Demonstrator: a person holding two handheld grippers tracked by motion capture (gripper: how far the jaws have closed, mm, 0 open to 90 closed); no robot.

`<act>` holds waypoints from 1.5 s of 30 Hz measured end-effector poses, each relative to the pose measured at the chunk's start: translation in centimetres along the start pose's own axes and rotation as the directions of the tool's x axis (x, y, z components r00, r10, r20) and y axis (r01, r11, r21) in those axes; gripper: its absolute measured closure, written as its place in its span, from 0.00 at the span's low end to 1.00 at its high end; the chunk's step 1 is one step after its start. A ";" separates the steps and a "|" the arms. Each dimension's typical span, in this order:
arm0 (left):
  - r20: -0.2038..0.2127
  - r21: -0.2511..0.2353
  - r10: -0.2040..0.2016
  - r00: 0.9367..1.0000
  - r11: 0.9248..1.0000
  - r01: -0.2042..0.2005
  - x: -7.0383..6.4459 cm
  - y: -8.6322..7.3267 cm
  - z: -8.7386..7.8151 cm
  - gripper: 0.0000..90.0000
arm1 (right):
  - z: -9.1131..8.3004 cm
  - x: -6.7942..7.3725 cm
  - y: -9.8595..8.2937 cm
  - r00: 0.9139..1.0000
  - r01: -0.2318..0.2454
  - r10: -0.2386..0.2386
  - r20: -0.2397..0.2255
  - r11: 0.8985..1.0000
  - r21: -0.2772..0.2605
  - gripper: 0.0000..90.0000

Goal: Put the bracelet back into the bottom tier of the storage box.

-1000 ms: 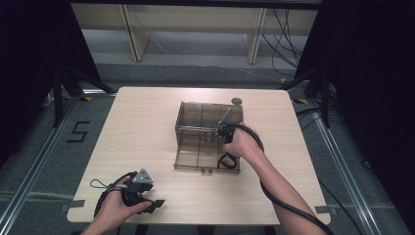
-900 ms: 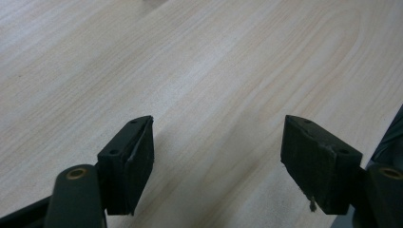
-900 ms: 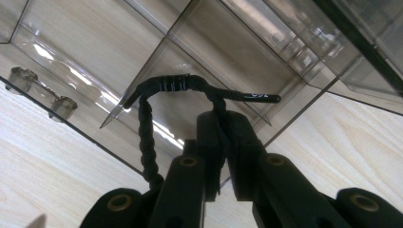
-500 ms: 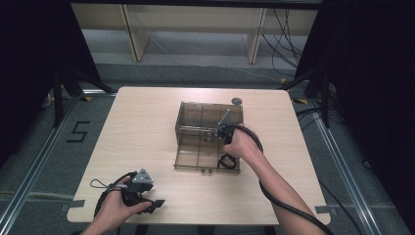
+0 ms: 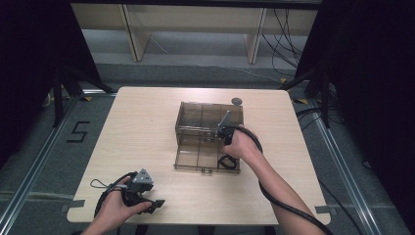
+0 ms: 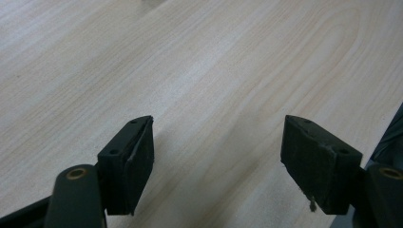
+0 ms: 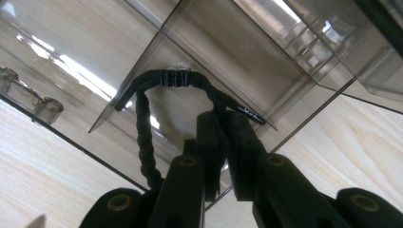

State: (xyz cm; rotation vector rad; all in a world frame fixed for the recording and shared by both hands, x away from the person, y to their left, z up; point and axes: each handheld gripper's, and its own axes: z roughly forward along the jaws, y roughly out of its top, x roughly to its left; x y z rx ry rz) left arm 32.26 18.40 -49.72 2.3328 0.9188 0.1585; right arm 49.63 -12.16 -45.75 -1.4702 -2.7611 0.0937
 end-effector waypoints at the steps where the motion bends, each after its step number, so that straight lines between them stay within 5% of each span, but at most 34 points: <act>1: -0.002 0.000 -0.001 1.000 1.000 0.001 0.0 0.0 0.0 0.30 | 0.1 -0.1 0.0 1.000 0.005 -0.005 0.002 1.000 -0.002 0.94; 11: 0.014 0.006 -0.002 1.000 1.000 0.002 0.0 0.0 0.1 0.30 | -1.0 -0.2 -0.4 1.000 0.018 -0.018 -0.005 0.999 -0.038 0.88; 21: 0.005 0.003 0.000 1.000 1.000 0.000 -0.1 0.0 0.1 0.30 | -1.9 0.0 -1.1 1.000 0.029 -0.029 0.003 0.998 -0.050 0.98; 23: 0.004 -0.006 -0.010 1.000 1.000 0.010 -0.1 0.0 0.1 0.30 | -1.8 -0.4 -1.2 0.997 0.073 -0.074 -0.003 0.994 -0.081 0.98; 24: -0.004 0.003 0.002 1.000 1.000 -0.002 0.0 0.0 0.1 0.30 | -2.0 0.0 -1.3 1.000 0.017 -0.017 0.004 0.999 -0.050 0.97; 25: -0.005 0.002 0.004 1.000 1.000 -0.004 0.0 0.0 0.1 0.30 | -2.0 0.0 -1.3 1.000 0.014 -0.014 -0.008 0.998 -0.056 0.97; 33: 0.007 -0.003 -0.006 1.000 1.000 0.006 0.0 0.0 0.1 0.30 | -2.0 -1.1 -3.0 0.996 0.086 -0.085 0.011 0.987 -0.137 0.96; 36: 0.004 0.006 0.006 1.000 1.000 -0.006 0.1 0.0 0.0 0.30 | -2.2 -1.1 -4.0 0.999 0.013 -0.018 -0.033 0.989 -0.148 0.95; 45: -0.002 0.008 -0.005 1.000 1.000 0.005 0.0 0.0 0.0 0.30 | -2.2 -2.4 -6.3 0.999 -0.019 0.010 -0.051 0.984 -0.178 0.91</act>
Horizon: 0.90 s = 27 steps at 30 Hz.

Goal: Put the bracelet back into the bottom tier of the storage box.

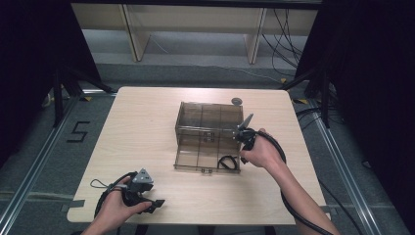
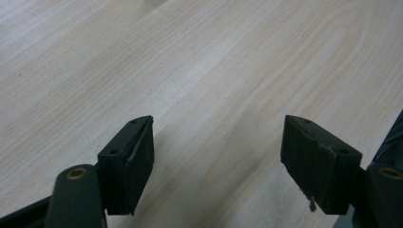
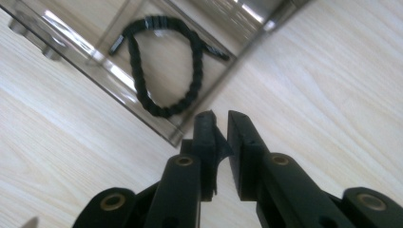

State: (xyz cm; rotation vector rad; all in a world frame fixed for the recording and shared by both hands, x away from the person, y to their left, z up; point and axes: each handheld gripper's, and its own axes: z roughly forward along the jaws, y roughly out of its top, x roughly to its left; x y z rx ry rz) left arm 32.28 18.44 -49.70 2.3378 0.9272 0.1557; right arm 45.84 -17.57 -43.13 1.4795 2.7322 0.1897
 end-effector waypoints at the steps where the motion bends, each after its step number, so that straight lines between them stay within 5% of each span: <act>1: 0.001 0.001 -0.006 1.000 1.000 0.006 0.0 0.0 0.0 0.30 | 0.0 0.0 0.0 1.000 0.000 0.000 0.000 1.000 0.000 0.91; 19: -0.005 -0.006 -0.016 1.000 1.000 0.016 0.1 0.0 0.1 0.30 | 1.1 -3.1 -6.4 0.998 -0.061 0.062 0.009 0.993 -0.101 0.82; 22: -0.006 0.003 -0.008 1.000 1.000 0.008 0.1 0.0 0.1 0.30 | 1.7 -3.5 -7.5 0.997 -0.078 0.075 -0.027 0.986 -0.146 0.78; 27: -0.011 -0.005 -0.018 1.000 1.000 0.018 0.2 -0.1 0.2 0.30 | 2.3 -3.9 -8.1 0.995 -0.102 0.101 -0.015 0.982 -0.156 0.75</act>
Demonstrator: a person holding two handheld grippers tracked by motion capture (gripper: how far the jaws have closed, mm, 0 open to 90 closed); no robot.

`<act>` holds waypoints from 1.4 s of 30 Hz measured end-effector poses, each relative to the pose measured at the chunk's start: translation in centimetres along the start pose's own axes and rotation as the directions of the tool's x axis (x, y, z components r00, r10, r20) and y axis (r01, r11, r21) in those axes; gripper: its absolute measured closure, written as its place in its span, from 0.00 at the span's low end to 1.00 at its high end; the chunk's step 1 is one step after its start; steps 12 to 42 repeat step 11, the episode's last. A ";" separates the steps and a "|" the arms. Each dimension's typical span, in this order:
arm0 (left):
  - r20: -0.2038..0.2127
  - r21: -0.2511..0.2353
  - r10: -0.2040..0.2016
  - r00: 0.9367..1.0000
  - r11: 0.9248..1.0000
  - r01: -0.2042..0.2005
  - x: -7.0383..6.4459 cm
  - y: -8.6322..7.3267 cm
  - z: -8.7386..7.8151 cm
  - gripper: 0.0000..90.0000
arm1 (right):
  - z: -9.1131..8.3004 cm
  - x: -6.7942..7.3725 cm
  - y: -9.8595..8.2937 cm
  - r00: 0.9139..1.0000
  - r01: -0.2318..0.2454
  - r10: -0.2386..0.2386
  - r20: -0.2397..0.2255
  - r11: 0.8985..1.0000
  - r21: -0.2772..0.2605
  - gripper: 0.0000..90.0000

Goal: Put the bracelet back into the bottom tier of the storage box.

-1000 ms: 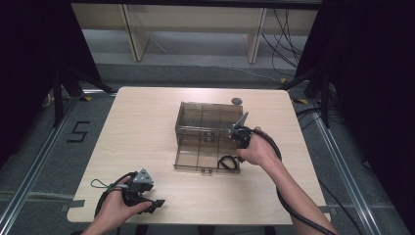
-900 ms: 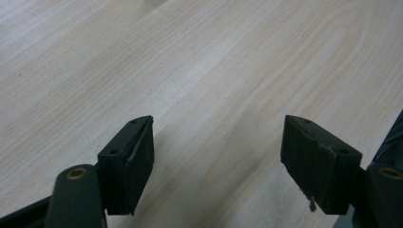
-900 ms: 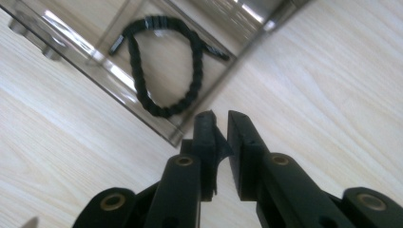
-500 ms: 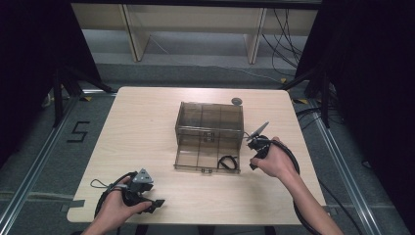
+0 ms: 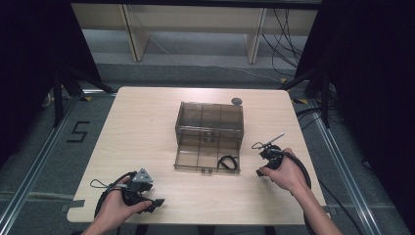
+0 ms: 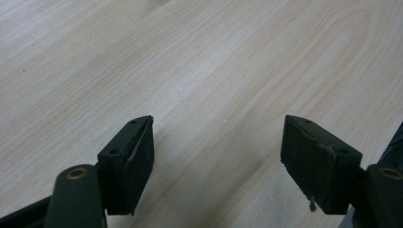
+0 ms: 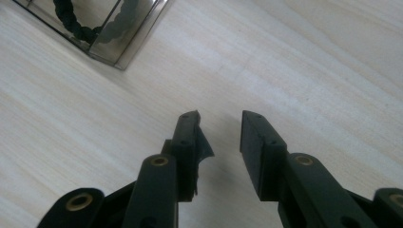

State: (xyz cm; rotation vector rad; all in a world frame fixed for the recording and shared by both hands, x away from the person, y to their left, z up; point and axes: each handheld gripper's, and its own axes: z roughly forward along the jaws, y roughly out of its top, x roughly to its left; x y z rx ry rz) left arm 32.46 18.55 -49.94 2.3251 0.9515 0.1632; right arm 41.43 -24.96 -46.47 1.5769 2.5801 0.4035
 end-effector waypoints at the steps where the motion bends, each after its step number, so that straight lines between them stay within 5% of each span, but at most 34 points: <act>1: -0.002 0.019 0.008 1.000 1.000 -0.008 0.1 0.0 -0.1 0.30 | 0.0 -0.1 -0.1 1.000 0.006 -0.006 -0.013 1.000 -0.003 0.75; 4: -0.001 0.009 -0.002 1.000 1.000 0.002 0.1 0.1 0.1 0.30 | 0.2 -0.3 -0.4 1.000 0.020 -0.020 -0.001 0.998 -0.067 0.73; 11: 0.005 0.002 0.006 1.000 1.000 -0.006 0.1 0.3 0.2 0.30 | 0.7 -0.1 -1.1 0.999 0.032 -0.032 0.000 0.993 -0.115 0.67; 42: 0.005 0.002 0.006 1.000 1.000 -0.006 0.1 0.3 0.2 0.30 | 0.7 -0.1 -1.1 0.999 0.032 -0.032 0.000 0.993 -0.115 0.67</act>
